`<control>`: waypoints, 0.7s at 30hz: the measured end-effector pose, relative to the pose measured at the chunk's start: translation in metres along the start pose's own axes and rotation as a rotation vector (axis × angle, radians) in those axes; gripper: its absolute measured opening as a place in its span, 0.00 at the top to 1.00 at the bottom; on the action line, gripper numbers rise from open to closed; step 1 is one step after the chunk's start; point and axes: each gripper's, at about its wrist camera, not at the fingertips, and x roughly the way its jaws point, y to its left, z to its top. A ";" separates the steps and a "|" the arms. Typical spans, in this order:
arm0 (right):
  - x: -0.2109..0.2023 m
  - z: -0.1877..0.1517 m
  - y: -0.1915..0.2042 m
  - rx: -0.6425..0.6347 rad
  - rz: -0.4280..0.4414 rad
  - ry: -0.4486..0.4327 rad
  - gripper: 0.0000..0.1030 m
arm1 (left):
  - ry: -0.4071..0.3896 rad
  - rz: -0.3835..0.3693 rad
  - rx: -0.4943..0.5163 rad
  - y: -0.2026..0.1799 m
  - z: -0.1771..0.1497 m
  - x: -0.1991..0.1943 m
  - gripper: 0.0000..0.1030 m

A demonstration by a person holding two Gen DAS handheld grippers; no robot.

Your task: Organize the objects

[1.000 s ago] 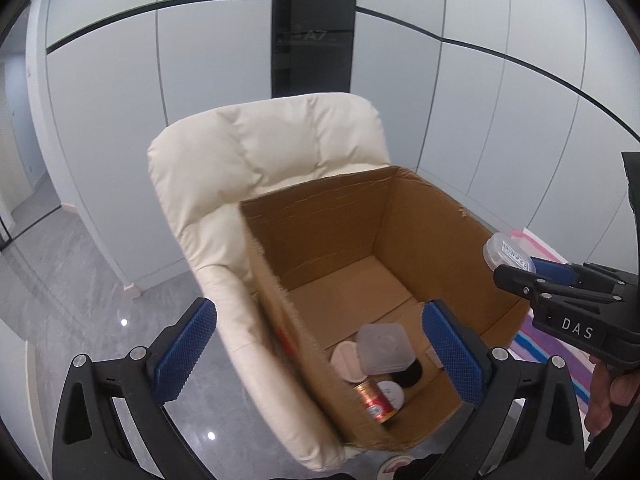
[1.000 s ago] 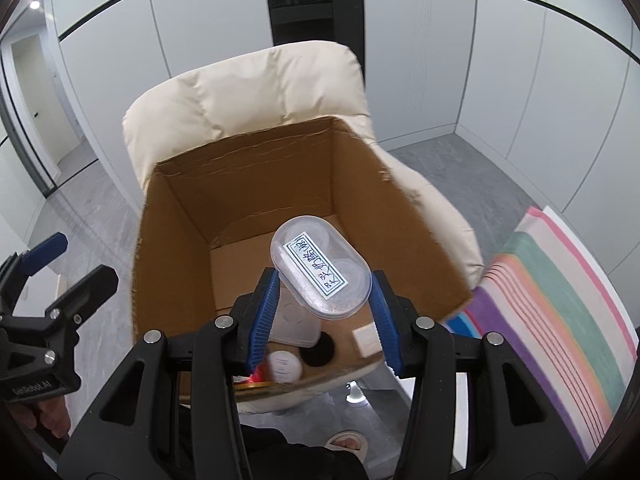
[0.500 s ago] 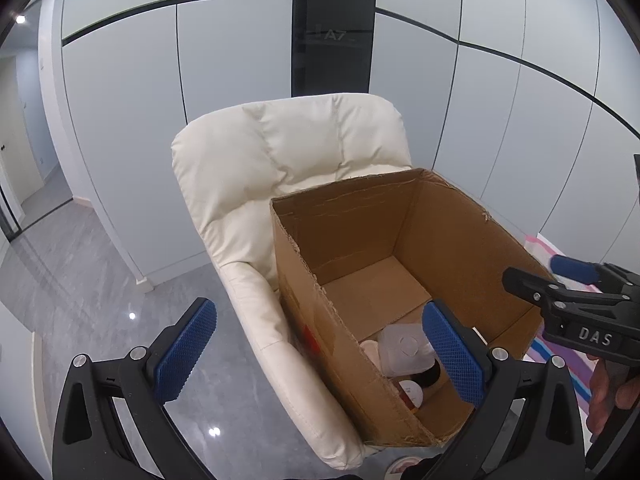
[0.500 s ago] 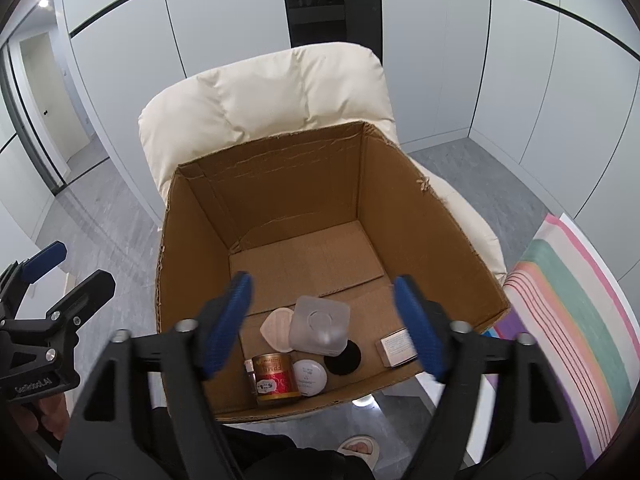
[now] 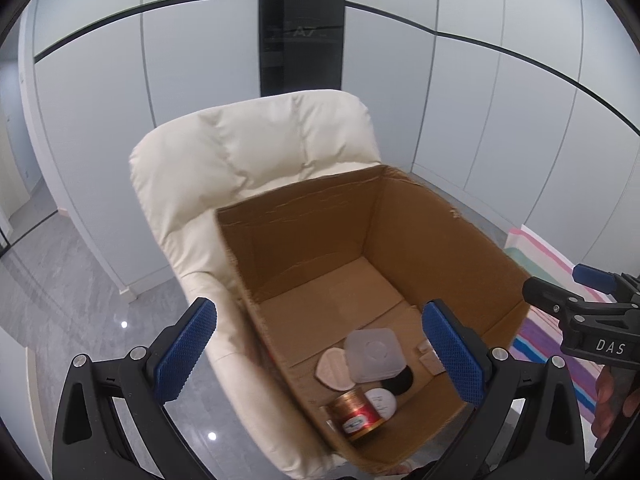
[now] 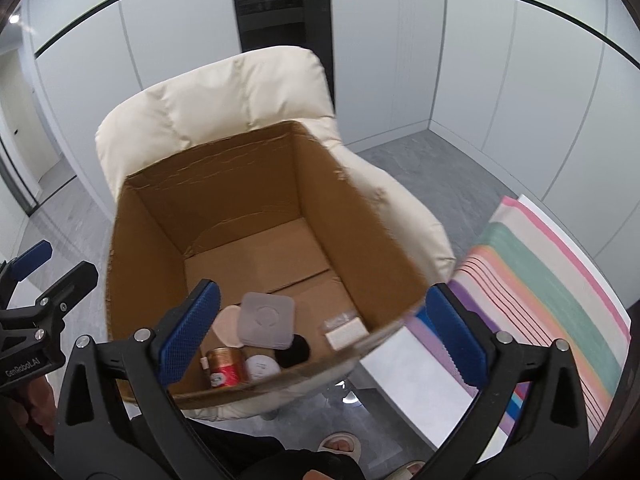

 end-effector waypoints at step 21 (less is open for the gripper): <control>-0.038 -0.024 -0.106 0.142 -0.119 -0.030 0.00 | 0.007 -0.121 0.115 -0.103 0.010 0.016 0.00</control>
